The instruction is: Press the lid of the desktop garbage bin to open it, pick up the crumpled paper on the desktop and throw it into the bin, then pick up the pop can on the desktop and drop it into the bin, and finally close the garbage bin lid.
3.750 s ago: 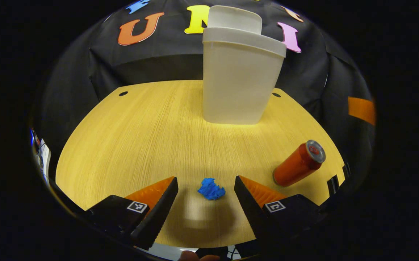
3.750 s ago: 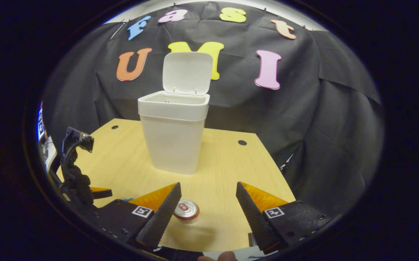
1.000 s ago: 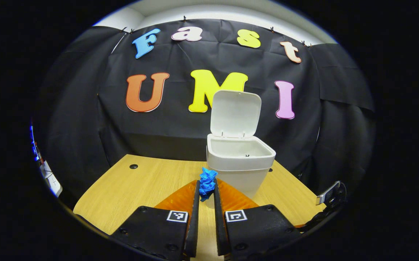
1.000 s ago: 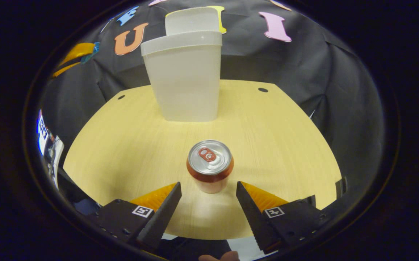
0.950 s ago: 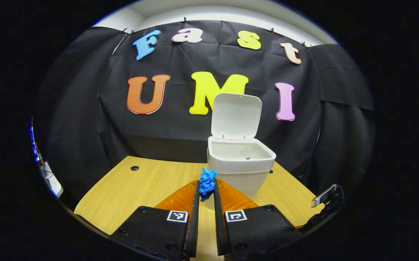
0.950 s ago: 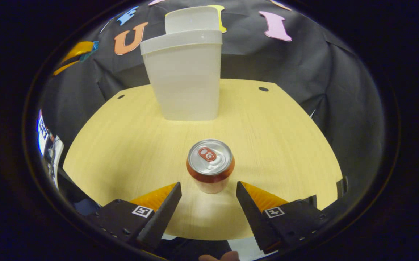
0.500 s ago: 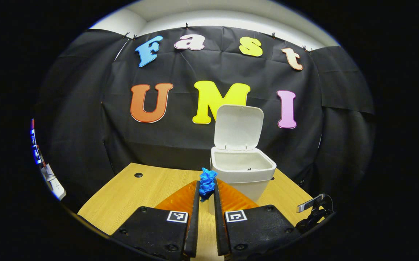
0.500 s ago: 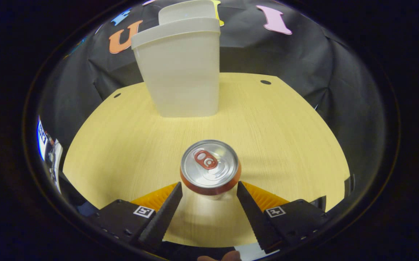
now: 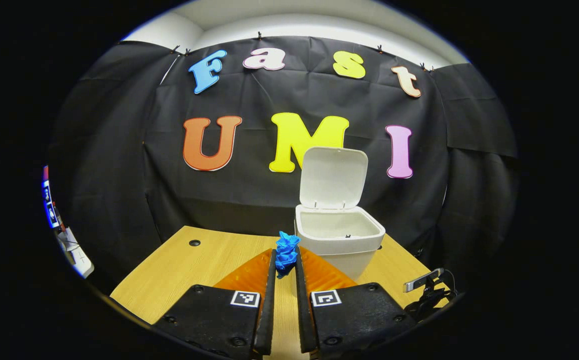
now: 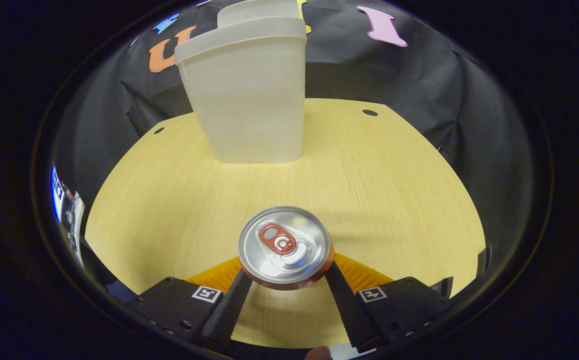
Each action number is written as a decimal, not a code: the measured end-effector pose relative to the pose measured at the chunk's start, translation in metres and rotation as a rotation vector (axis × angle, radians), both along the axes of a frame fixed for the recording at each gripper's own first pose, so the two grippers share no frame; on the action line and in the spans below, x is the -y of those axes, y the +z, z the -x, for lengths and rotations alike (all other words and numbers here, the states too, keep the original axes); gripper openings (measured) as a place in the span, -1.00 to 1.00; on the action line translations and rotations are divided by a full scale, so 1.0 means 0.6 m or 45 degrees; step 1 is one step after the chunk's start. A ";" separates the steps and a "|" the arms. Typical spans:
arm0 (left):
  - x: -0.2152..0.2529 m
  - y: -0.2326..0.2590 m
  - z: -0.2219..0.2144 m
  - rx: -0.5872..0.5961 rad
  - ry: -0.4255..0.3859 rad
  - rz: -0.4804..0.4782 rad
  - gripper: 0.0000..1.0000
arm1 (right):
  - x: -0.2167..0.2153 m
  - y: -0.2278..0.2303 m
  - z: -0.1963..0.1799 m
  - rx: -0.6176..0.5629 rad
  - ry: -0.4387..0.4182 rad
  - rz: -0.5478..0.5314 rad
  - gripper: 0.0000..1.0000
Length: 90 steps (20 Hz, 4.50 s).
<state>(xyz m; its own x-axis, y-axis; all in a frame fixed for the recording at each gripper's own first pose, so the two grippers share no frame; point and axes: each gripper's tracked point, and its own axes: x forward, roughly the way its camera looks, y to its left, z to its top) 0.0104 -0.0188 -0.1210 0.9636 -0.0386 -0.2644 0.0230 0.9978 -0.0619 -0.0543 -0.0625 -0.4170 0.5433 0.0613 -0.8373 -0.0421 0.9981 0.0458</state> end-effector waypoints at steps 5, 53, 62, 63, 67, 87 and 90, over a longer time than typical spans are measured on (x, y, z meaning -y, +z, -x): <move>0.008 0.002 -0.011 0.003 -0.016 0.013 -0.53 | 0.009 0.024 -0.004 0.014 -0.028 -0.002 0.65; 0.116 0.001 -0.298 0.017 -0.143 0.011 1.00 | 0.116 0.276 -0.172 0.255 -0.063 0.004 0.64; 0.060 0.009 -0.220 0.021 -0.076 0.022 0.99 | 0.087 0.363 -0.170 0.313 -0.014 0.047 0.64; 0.054 0.010 -0.207 0.015 -0.066 0.021 0.99 | 0.080 0.379 -0.171 0.326 -0.004 0.042 0.64; 0.021 0.016 -0.156 0.019 -0.016 0.006 1.00 | 0.051 0.443 -0.194 0.396 0.046 0.025 0.64; -0.078 0.039 -0.059 0.066 0.145 -0.035 0.99 | -0.101 0.521 -0.384 0.513 0.280 -0.016 0.63; -0.081 0.036 -0.065 0.062 0.161 -0.048 0.99 | -0.105 0.504 -0.410 0.485 0.278 -0.016 0.63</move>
